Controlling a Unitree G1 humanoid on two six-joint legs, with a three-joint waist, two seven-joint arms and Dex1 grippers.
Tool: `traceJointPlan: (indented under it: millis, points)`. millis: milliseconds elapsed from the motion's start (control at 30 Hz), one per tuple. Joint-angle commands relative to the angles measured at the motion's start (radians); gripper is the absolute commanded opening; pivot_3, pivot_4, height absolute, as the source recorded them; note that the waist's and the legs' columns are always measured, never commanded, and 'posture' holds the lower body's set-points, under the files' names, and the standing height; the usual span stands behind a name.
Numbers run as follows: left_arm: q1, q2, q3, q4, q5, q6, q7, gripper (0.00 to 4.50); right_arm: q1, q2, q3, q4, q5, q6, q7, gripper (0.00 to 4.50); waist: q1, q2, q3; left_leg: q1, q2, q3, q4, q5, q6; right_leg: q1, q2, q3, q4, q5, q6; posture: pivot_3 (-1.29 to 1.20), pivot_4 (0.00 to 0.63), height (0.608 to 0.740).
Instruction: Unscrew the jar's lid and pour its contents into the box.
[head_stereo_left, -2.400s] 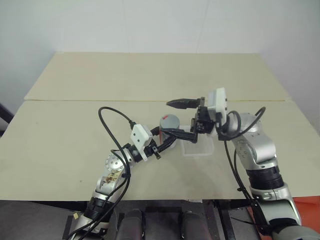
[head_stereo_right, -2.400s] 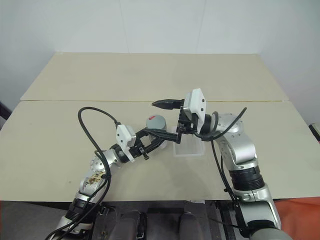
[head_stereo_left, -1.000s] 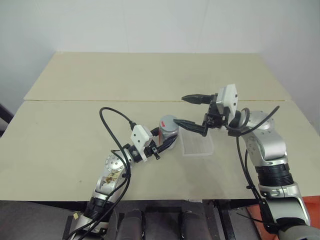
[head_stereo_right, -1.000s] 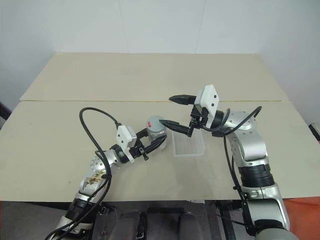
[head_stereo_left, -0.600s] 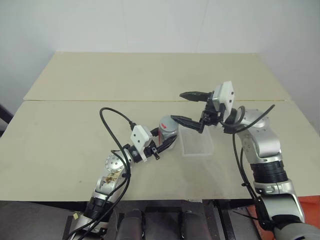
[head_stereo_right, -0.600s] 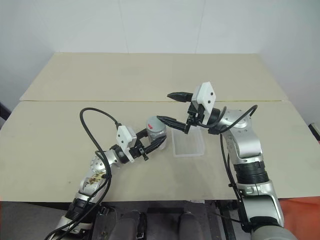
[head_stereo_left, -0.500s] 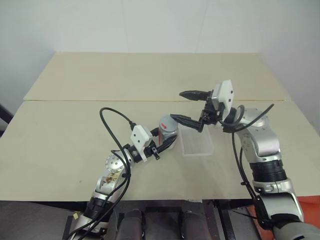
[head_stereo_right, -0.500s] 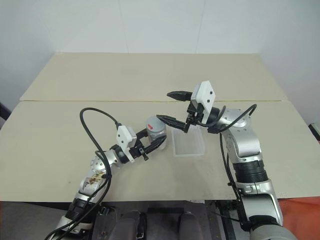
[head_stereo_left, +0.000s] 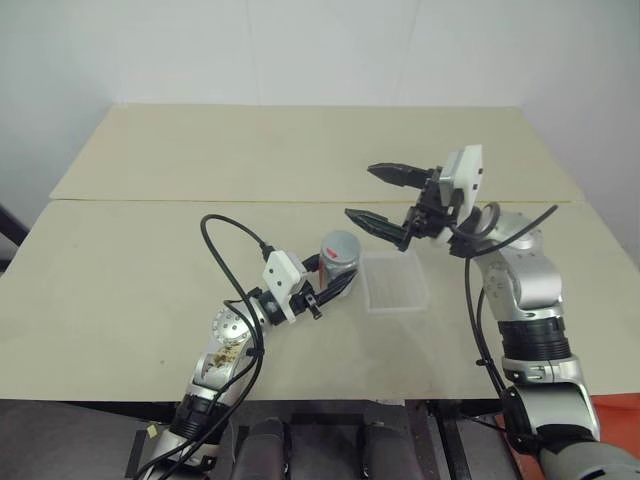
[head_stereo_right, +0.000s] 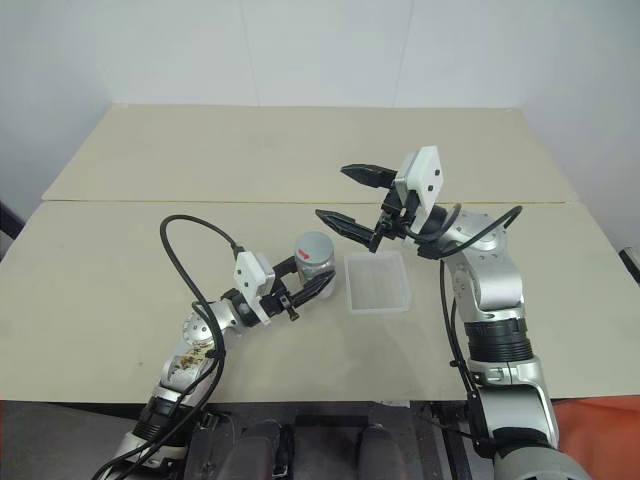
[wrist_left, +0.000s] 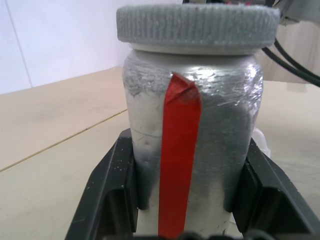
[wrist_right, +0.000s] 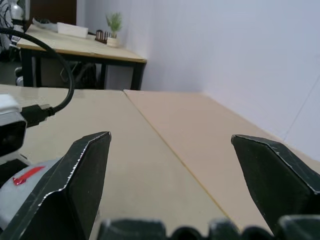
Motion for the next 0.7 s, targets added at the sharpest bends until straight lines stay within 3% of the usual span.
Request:
traceJointPlan:
  millis: [33, 133, 267, 700]
  points:
    - [-0.007, -0.004, -0.001, -0.041, -0.011, -0.020, -0.002, 1.96, 0.029, -0.051, -0.033, -0.111, 0.105, 0.103, 0.052, 4.48, 0.002, 0.000, 0.000, 0.000, 0.000, 0.000, 0.000, 0.000, 0.000, 0.000, 0.000, 0.000, 0.000, 0.000, 0.000, 0.00, 0.150, 0.740]
    - [-0.005, -0.004, -0.002, -0.042, -0.011, -0.020, -0.002, 1.96, 0.084, -0.083, -0.016, -0.212, 0.170, 0.164, 0.090, 4.48, 0.002, 0.000, 0.000, 0.000, 0.000, -0.001, 0.000, 0.000, 0.000, 0.000, 0.000, 0.000, 0.000, 0.000, 0.000, 0.00, 0.150, 0.740]
    - [-0.006, -0.005, -0.003, -0.043, -0.010, -0.022, -0.001, 1.96, 0.127, -0.077, 0.029, -0.281, 0.127, 0.165, 0.055, 4.48, -0.003, 0.000, 0.000, 0.000, 0.000, -0.001, 0.000, 0.000, 0.000, 0.000, 0.000, 0.000, 0.000, 0.000, 0.000, 0.00, 0.150, 0.740]
    - [-0.005, -0.004, -0.004, -0.046, -0.008, -0.023, 0.000, 1.96, 0.104, -0.029, 0.117, -0.224, -0.001, 0.101, 0.022, 4.48, -0.001, 0.000, 0.000, 0.000, 0.000, 0.000, 0.000, 0.000, 0.000, 0.000, 0.000, 0.000, 0.000, 0.000, 0.000, 0.00, 0.150, 0.740]
